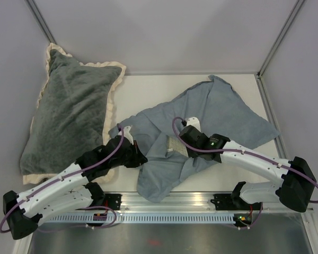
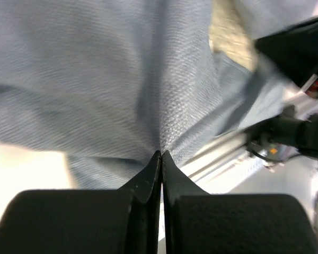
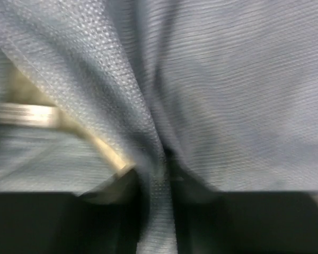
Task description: Remove the pillowcase from the pillow
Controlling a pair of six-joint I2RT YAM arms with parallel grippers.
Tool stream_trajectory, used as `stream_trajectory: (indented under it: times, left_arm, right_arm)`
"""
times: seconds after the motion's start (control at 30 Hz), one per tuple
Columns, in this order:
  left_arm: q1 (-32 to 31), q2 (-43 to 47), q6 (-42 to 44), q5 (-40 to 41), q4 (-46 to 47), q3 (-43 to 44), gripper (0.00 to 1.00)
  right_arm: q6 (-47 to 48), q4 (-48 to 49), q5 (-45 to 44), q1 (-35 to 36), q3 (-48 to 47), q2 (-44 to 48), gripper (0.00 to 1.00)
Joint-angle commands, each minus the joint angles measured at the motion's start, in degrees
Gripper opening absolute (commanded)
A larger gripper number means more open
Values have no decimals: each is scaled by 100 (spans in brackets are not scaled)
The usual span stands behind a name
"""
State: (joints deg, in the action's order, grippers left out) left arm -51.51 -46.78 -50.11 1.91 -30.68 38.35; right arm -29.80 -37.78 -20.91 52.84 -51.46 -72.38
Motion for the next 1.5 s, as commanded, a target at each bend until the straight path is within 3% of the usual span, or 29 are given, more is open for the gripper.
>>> stream_trajectory:
  times: [0.0, 0.17, 0.27, 0.37, 0.43, 0.5, 0.53, 0.57, 0.67, 0.77, 0.83, 1.0, 1.1, 1.23, 1.3, 1.33, 1.43, 1.47]
  left_arm:
    - [-9, 353, -289, 1054, -1280, 181, 2]
    - [-9, 810, -797, 1531, -2266, 209, 2]
    - [-9, 1442, -1148, 1295, -2364, -72, 2]
    - [-17, 2233, -1353, 655, -1804, -406, 2]
    - [-17, 2463, -1213, -31, -806, -538, 2]
    - [-9, 2114, -660, -600, -353, -347, 47]
    - [-17, 1816, -484, -648, -464, -145, 61]
    - [-9, 969, -134, -605, -666, 440, 73]
    - [-17, -474, 377, 26, -1368, 1600, 80]
    - [-9, -1539, 598, 774, -1695, 2402, 91]
    - [-9, -1999, 695, 1039, -1792, 2842, 93]
    - [-9, -3107, 783, 1109, -1986, 3056, 94]
    - [-17, -3013, 766, 892, -1707, 2662, 92]
    - [-17, -2504, 617, 539, -1249, 1749, 76]
    - [-17, -2319, 581, 259, -1090, 1458, 58]
    - [-17, -2100, 503, 196, -1029, 1195, 38]
    - [-26, -1477, 152, 55, -897, 554, 2]
    - [-26, -1239, 29, 37, -853, 368, 2]
  right_arm:
    - [-158, -353, -933, -221, -233, 119, 3]
    - [-26, -204, -863, -748, -259, -109, 0]
    - [27, -107, -591, -845, -347, -302, 0]
    - [150, 95, -47, -845, -347, -295, 0]
    - [299, 305, 436, -845, -338, -259, 0]
    - [370, 385, 886, -837, -338, -189, 0]
    - [370, 411, 930, -819, -329, -163, 0]
    - [379, 412, 965, -828, -329, -102, 0]
    - [440, 412, 1018, -828, -294, 4, 1]
    - [466, 385, 1088, -828, -268, 127, 3]
    - [493, 342, 1124, -828, -277, 232, 3]
    - [563, 227, 1027, -828, -320, 417, 4]
    - [581, 279, 1001, -819, -286, 497, 4]
    - [563, 368, 1010, -828, -241, 383, 4]
    - [572, 411, 1027, -819, -224, 347, 4]
    - [572, 412, 1018, -819, -224, 330, 4]
    - [572, 447, 1010, -819, -206, 338, 4]
    - [572, 447, 992, -819, -215, 339, 3]
